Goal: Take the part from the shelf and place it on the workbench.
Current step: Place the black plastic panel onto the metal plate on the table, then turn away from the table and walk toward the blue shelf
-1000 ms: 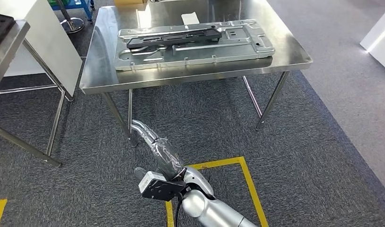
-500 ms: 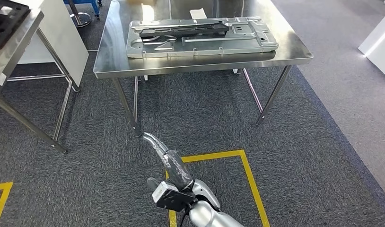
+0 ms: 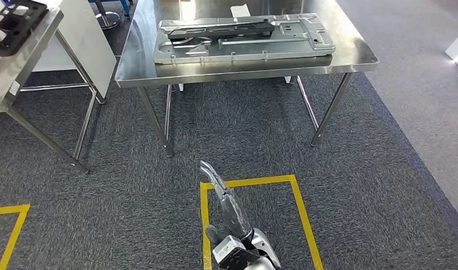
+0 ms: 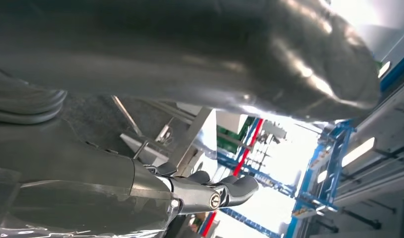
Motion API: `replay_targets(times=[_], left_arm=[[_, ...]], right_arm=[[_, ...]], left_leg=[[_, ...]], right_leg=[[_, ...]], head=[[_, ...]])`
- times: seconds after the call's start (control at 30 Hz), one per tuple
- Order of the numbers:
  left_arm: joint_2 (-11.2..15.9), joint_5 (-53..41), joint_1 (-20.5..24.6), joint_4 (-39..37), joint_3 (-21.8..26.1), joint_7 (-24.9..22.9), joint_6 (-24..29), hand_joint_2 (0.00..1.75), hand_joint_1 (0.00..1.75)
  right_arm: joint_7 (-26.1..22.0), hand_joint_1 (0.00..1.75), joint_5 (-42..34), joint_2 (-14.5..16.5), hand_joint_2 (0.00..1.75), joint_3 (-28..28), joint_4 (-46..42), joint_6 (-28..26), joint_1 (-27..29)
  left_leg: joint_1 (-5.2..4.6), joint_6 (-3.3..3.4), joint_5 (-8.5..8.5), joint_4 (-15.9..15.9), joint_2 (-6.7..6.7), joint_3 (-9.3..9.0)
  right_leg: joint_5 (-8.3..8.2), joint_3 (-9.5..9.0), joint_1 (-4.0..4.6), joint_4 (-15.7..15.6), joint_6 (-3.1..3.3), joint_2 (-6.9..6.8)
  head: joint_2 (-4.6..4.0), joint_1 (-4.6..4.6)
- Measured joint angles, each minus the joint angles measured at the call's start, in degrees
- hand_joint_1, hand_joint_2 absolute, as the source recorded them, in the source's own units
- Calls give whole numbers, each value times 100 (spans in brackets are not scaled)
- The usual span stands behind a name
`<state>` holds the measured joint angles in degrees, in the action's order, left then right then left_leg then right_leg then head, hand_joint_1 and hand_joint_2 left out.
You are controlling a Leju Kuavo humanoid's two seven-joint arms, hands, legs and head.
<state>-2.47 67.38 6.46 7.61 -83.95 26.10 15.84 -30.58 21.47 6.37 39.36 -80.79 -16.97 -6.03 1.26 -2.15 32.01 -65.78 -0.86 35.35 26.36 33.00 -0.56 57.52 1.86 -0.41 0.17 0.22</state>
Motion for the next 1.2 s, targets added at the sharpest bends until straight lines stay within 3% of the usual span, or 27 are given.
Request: replay_targets(times=[0.07,0.1,0.13,0.2,0.27,0.3,0.37,0.43,0.47,0.53,0.57,0.6,0.63,0.67,0.73,0.8,0.83,0.87,0.93,0.97,1.03,1.1,1.13,1.2], left_arm=[[0,1,-8,0,-1,-5,13,0,0],[0,2,-16,0,-2,-10,24,0,0],[0,8,-21,0,-2,-15,39,0,0],[0,18,-18,0,-2,-20,76,0,0],[0,22,-4,0,-2,-16,102,0,0],[0,22,-1,0,-2,-11,110,0,0],[0,26,-10,0,-2,1,123,0,0],[-1,31,-14,0,-2,12,131,0,0],[-3,32,-7,0,-2,18,132,0,0],[-5,33,8,0,-2,27,132,0,0],[-7,33,6,0,-2,31,132,0,0],[-8,33,-1,0,-2,32,132,0,0],[-10,35,-9,0,-2,25,134,0,0],[-12,38,-13,0,-2,10,139,0,0],[-17,48,-5,0,-2,-37,150,0,0],[-20,62,6,0,-2,-67,144,0,0],[-20,72,5,0,-2,-67,134,0,0],[-19,83,-4,0,-2,-64,125,0,0],[-18,117,-25,0,-2,-62,110,0,0],[-17,136,-24,0,-2,-62,103,0,0],[-18,183,-9,0,7,-14,67,0,0],[-19,222,-7,0,28,105,35,0,0],[-20,240,-9,0,40,166,46,0,0],[-20,269,3,0,67,249,98,0,0]], right_arm=[[-9,0,-3,-31,0,1,-37,11,45],[-10,0,-11,-44,0,1,-49,17,62],[-10,0,-23,-52,0,2,-59,26,72],[-10,0,-45,-57,0,3,-80,47,77],[-10,0,-52,-59,0,4,-102,65,75],[-10,0,-53,-61,0,5,-109,72,74],[-11,0,-55,-67,0,10,-125,77,74],[-15,0,-58,-75,0,16,-161,75,75],[-17,0,-62,-82,0,17,-181,75,82],[-19,0,-71,-111,0,17,-201,76,118],[-19,0,-79,-129,0,17,-203,76,140],[-19,0,-87,-147,0,17,-203,78,157],[-19,0,-96,-161,0,18,-204,80,167],[-19,0,-104,-169,0,19,-209,84,171],[-19,0,-114,-180,0,20,-232,93,174],[-18,0,-130,-196,0,20,-260,102,190],[-17,0,-138,-205,0,20,-267,106,202],[-17,0,-146,-212,0,21,-276,110,212],[-16,0,-152,-217,0,34,-297,128,217],[-15,0,-154,-219,0,42,-311,140,221],[-14,0,-154,-231,0,52,-328,172,244],[-13,0,-154,-250,0,58,-331,196,272],[-13,0,-154,-257,0,62,-331,203,279],[-13,0,-154,-261,0,76,-331,211,284]], left_leg=[[1,-26,283,-663,18,281],[0,-30,274,-758,29,303],[-1,-26,160,-624,50,210],[-13,15,-184,132,194,-206],[-51,85,-362,696,358,-485],[-71,119,-373,787,386,-509],[-71,186,-428,812,293,-491],[-37,253,-502,861,201,-484],[-20,283,-539,878,158,-474],[-17,314,-584,879,53,-409],[-16,312,-600,877,-11,-381],[-13,304,-615,872,-81,-360],[-9,292,-626,866,-154,-347],[-3,278,-633,858,-228,-340],[4,229,-635,819,-366,-313],[6,147,-651,793,-487,-254],[10,102,-667,795,-543,-226],[23,59,-686,810,-596,-202],[29,5,-615,702,-453,-129],[21,-7,-484,497,-309,-31],[6,-14,-87,-225,-45,290],[6,-16,138,-810,19,525],[6,-8,93,-816,35,496],[-7,39,-221,-229,139,133]], right_leg=[[-4,30,32,8,22,-114],[-6,41,48,17,25,-171],[-5,48,60,31,26,-226],[6,53,78,70,20,-331],[17,57,100,106,-12,-420],[16,59,105,115,-35,-459],[8,56,104,115,-101,-514],[130,101,82,235,-185,-353],[287,188,63,437,-225,-214],[688,483,24,1129,-277,-22],[816,615,8,1445,-293,2],[842,672,-9,1607,-307,10],[750,620,-27,1544,-314,18],[577,466,-48,1280,-318,44],[271,69,-95,526,-315,277],[201,-110,-104,139,-297,481],[214,-113,-89,117,-277,485],[202,-105,-86,116,-242,427],[169,-111,-92,80,-149,291],[157,-113,-94,61,-104,207],[158,-103,-56,56,-50,30],[164,-90,-16,62,-37,-150],[166,-87,-1,67,-34,-230],[176,-97,22,78,-35,-372]], head=[[0,-5],[-1,-5],[-1,-5],[-1,-7],[0,-5],[0,-2],[0,-1],[0,4],[0,7],[-1,8],[-1,7],[-1,7],[0,8],[0,8],[0,9],[0,5],[0,4],[0,2],[-1,-14],[-1,-32],[-1,-63],[-1,-64],[-1,-66],[-1,-66]])
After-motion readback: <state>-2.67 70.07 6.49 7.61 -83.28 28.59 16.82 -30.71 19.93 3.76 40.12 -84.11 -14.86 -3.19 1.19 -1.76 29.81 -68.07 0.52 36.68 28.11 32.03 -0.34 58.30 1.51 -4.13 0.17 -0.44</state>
